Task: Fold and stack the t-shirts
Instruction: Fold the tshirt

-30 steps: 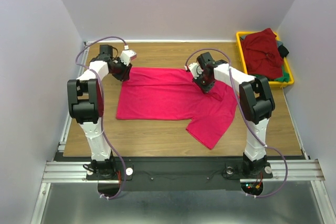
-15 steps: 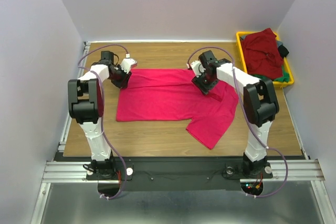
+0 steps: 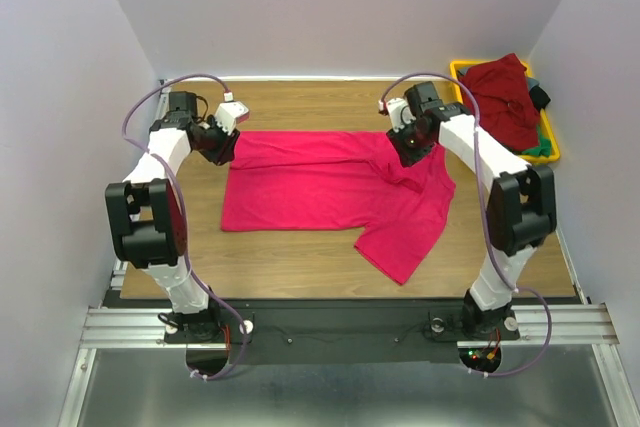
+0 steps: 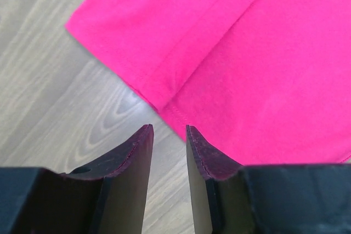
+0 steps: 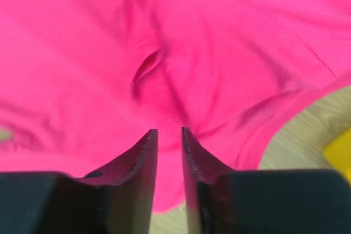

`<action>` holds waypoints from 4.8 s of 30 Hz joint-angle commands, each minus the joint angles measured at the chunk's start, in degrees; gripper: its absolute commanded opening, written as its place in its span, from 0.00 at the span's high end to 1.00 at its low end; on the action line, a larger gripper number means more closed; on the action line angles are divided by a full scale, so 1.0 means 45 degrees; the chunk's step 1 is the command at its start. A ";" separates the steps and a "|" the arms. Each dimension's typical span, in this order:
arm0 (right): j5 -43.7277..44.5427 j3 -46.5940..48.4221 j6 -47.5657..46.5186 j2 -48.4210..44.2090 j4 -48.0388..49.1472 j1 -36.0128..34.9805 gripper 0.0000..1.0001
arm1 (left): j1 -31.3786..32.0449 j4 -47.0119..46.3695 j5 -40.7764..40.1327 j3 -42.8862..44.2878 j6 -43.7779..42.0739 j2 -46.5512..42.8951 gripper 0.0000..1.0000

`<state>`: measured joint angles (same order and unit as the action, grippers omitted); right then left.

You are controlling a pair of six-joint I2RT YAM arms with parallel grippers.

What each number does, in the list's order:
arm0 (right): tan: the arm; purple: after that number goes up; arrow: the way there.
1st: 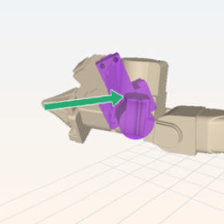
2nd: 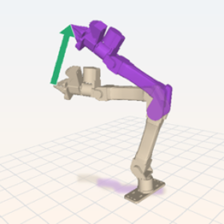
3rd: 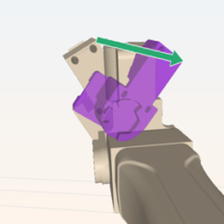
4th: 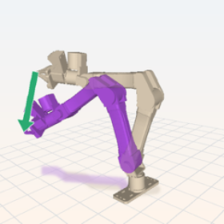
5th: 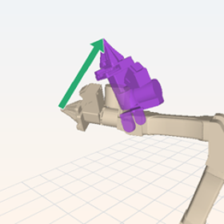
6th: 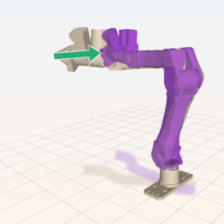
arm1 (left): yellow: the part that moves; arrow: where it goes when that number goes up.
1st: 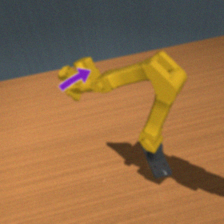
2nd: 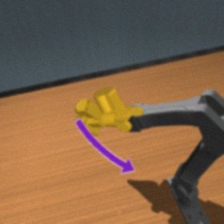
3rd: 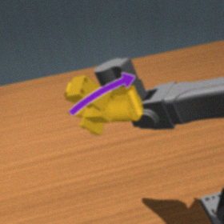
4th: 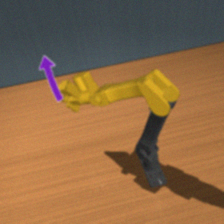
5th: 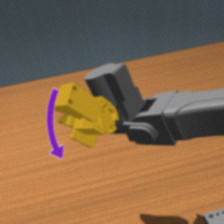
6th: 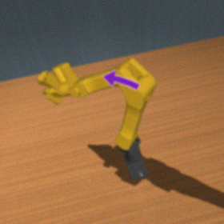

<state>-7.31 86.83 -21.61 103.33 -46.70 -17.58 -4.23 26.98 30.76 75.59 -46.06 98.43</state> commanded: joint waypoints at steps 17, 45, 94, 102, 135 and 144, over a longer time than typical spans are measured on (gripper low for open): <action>-0.1617 0.1019 0.2204 0.3250 0.1803 -0.0018 0.76 | -0.0017 -0.0801 0.0000 0.0194 0.0666 0.1192 0.59; 0.0550 0.1329 0.1774 0.3150 0.1490 0.1486 0.54 | 0.0608 -0.2090 -0.0410 0.2284 0.3557 0.3888 0.62; -0.1559 -0.5113 -0.4964 -0.0971 0.0376 0.0998 0.47 | -0.2322 0.2559 0.0176 -0.4083 -0.2635 -0.3026 0.45; -0.0915 -0.6208 -0.5023 -0.0384 0.1334 0.0939 0.69 | -0.2322 0.2579 -0.0371 -0.4473 -0.3960 -0.3299 0.43; -0.0700 -0.7693 -0.4066 -0.2765 -0.0344 0.0919 1.00 | -0.0681 0.0996 -0.2578 -0.7950 -0.8142 -0.3708 0.75; -0.0368 -0.6913 -0.3910 -0.3294 -0.0970 0.0939 0.99 | -0.1364 0.2790 -0.1818 -0.6469 -0.8377 -0.4004 1.00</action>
<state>-10.09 52.82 -39.99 90.52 -47.59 -12.88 -8.58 32.12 21.21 41.80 -82.52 80.18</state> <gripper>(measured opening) 0.041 0.037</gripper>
